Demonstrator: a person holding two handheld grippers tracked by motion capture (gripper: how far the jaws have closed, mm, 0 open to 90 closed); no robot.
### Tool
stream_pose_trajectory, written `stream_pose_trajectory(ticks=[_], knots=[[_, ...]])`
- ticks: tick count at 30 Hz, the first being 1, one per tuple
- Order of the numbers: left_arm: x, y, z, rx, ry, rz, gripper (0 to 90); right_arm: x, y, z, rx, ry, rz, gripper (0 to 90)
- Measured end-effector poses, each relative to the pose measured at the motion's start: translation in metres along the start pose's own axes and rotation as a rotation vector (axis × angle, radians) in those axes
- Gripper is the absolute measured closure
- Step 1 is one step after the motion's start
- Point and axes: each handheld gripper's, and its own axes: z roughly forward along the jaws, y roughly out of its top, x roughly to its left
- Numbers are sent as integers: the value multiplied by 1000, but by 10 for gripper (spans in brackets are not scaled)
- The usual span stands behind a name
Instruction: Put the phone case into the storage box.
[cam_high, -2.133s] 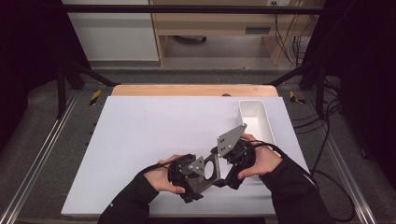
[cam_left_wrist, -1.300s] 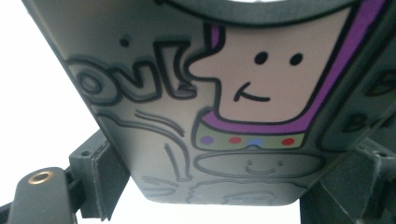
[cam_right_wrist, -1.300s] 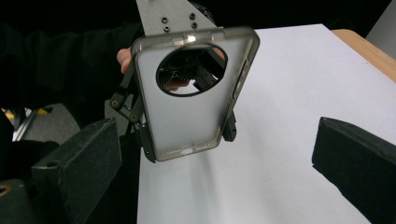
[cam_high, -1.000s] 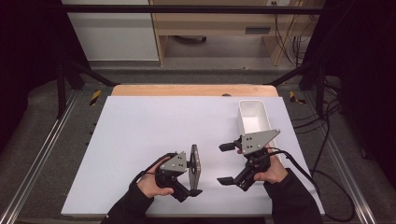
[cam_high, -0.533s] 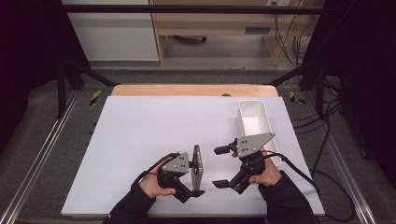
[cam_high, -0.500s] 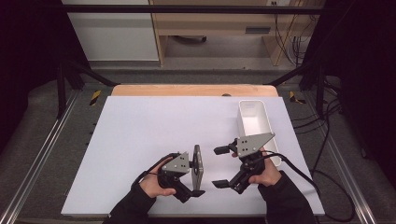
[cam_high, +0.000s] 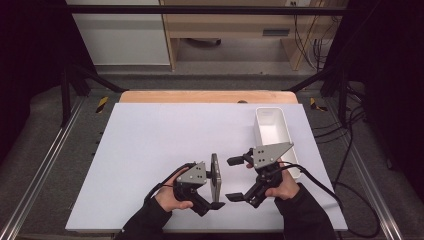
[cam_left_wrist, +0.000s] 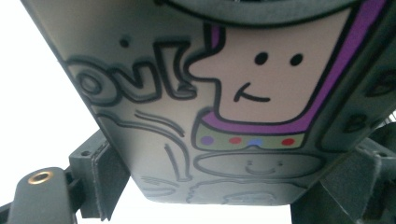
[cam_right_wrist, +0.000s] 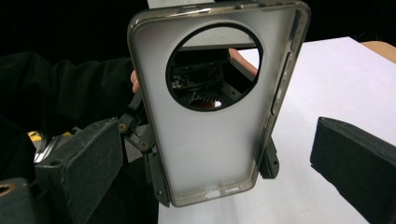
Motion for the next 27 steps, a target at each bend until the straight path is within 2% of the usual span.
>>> stream_pose_trajectory(ticks=[12,16,21,27], knots=[[-3,2,8,18,-66,25,114,0,2,7,9,27,-3,28],[-4,2,11,31,-71,32,114,0,2,8,9,40,-8,30],[-6,3,15,40,-100,44,114,1,2,10,14,53,-9,36],[-8,3,18,55,-106,52,114,1,0,14,24,73,-5,54]])
